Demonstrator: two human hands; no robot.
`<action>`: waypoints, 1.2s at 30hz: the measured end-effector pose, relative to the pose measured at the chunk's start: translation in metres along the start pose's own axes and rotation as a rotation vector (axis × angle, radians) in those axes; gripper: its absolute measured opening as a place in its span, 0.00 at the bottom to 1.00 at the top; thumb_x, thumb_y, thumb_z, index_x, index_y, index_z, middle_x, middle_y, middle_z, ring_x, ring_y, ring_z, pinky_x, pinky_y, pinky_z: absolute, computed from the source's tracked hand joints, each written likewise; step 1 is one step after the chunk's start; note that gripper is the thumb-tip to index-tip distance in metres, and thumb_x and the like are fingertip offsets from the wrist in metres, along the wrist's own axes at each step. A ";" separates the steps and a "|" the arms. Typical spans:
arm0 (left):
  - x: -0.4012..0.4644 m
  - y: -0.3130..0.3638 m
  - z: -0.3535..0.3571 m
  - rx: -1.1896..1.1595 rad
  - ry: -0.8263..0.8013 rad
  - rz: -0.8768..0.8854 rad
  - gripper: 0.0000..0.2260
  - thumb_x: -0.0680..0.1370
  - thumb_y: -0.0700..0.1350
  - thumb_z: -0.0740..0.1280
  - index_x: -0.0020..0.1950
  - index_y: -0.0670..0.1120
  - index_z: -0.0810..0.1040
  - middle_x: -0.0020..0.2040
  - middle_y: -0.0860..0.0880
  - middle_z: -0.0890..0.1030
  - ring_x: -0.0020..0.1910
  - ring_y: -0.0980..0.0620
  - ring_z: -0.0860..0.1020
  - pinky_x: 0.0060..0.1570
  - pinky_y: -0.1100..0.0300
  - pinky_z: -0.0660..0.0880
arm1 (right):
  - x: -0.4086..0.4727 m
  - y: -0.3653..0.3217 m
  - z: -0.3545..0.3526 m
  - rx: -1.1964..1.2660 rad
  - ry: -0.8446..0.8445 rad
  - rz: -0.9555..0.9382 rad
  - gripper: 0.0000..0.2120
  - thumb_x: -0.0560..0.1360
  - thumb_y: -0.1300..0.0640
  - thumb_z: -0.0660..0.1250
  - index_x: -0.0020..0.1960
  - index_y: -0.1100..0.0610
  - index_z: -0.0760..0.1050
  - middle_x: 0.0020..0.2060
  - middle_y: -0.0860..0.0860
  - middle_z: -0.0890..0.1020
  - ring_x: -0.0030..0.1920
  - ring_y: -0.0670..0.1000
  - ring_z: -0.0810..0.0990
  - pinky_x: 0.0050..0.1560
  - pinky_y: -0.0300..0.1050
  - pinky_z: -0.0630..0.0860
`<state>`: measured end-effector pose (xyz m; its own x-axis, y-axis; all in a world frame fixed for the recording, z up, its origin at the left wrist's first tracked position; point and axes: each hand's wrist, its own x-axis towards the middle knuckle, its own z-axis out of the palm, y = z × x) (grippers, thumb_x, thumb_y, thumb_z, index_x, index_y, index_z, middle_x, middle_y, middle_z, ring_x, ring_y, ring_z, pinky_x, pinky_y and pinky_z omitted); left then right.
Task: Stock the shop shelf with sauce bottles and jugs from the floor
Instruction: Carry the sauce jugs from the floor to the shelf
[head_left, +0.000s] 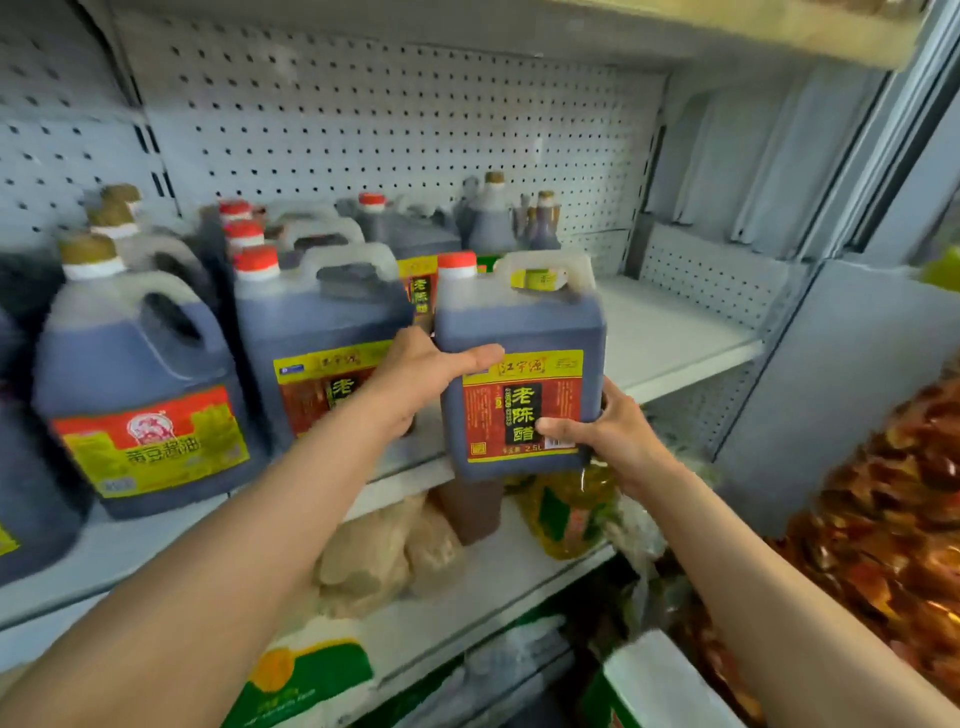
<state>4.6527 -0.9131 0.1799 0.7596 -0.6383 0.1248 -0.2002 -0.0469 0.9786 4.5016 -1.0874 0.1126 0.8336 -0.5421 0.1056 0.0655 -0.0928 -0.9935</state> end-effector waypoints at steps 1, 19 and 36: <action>0.013 -0.002 0.002 0.002 0.042 0.002 0.20 0.69 0.43 0.79 0.59 0.46 0.81 0.50 0.53 0.86 0.46 0.58 0.84 0.49 0.60 0.79 | 0.021 0.000 -0.006 -0.015 -0.031 -0.006 0.29 0.64 0.67 0.80 0.62 0.58 0.76 0.51 0.54 0.87 0.51 0.57 0.86 0.47 0.45 0.83; 0.140 -0.049 0.034 0.175 0.796 0.037 0.35 0.73 0.46 0.75 0.76 0.47 0.64 0.67 0.48 0.77 0.64 0.49 0.76 0.65 0.53 0.72 | 0.250 0.041 0.014 -0.305 -0.398 -0.133 0.40 0.57 0.44 0.86 0.65 0.50 0.76 0.56 0.44 0.85 0.57 0.46 0.83 0.61 0.53 0.79; 0.180 -0.056 0.020 0.221 0.939 -0.076 0.30 0.77 0.48 0.72 0.74 0.48 0.61 0.67 0.47 0.77 0.65 0.45 0.76 0.65 0.45 0.72 | 0.300 0.044 0.044 -0.311 -0.498 -0.189 0.43 0.58 0.41 0.84 0.69 0.48 0.71 0.59 0.46 0.83 0.59 0.51 0.83 0.59 0.58 0.81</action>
<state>4.7881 -1.0409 0.1439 0.9412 0.2420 0.2356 -0.1689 -0.2670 0.9488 4.7786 -1.2167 0.0990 0.9841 -0.0440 0.1721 0.1370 -0.4289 -0.8929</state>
